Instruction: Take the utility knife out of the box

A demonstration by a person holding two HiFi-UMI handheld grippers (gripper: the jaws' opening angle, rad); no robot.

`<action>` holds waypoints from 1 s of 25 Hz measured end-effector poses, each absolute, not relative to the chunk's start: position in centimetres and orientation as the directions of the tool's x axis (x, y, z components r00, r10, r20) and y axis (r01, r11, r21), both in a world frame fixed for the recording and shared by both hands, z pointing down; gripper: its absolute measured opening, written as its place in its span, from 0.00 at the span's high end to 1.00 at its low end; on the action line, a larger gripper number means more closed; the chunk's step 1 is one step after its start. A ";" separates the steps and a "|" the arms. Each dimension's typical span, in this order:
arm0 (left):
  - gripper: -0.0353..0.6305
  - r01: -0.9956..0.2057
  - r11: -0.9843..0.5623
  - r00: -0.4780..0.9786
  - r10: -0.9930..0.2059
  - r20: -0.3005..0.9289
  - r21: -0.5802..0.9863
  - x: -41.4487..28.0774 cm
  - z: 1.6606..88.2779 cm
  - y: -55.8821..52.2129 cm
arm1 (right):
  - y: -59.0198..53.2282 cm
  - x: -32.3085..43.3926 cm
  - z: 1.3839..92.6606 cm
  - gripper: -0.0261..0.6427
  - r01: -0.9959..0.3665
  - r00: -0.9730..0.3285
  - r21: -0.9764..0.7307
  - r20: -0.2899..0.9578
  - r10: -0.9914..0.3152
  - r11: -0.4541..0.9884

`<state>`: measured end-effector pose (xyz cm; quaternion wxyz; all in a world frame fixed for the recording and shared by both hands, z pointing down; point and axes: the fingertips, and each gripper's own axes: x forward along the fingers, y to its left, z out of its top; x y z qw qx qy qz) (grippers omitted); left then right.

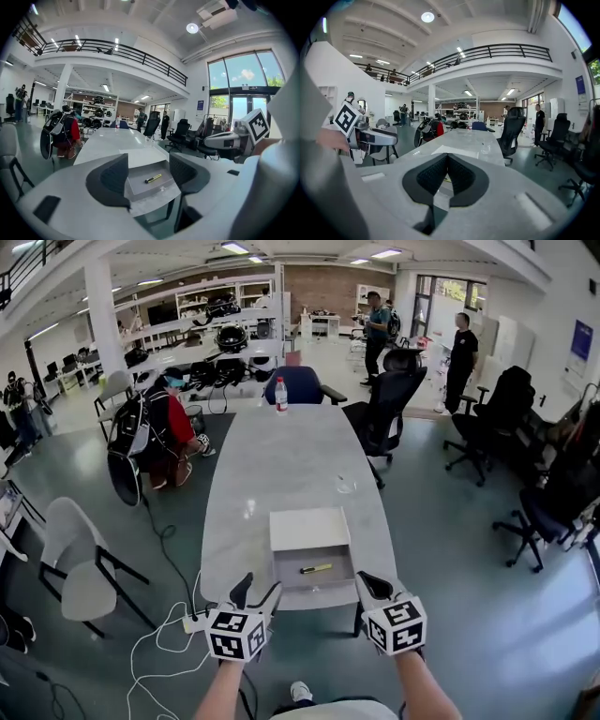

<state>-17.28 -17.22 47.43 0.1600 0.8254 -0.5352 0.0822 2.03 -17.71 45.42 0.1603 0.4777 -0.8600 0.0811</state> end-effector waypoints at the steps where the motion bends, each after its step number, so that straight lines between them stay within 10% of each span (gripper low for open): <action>1: 0.57 -0.906 -0.384 0.422 -0.853 0.306 0.178 -17.3 47.5 -17.5 | -17.9 1.9 45.3 0.95 -0.849 -0.487 0.020 0.356 -0.798 0.528; 25: 0.57 -0.827 -0.554 0.535 -0.729 0.426 0.091 -14.4 52.0 -23.0 | -23.5 0.8 46.6 0.95 -0.859 -0.465 0.034 0.367 -0.805 0.512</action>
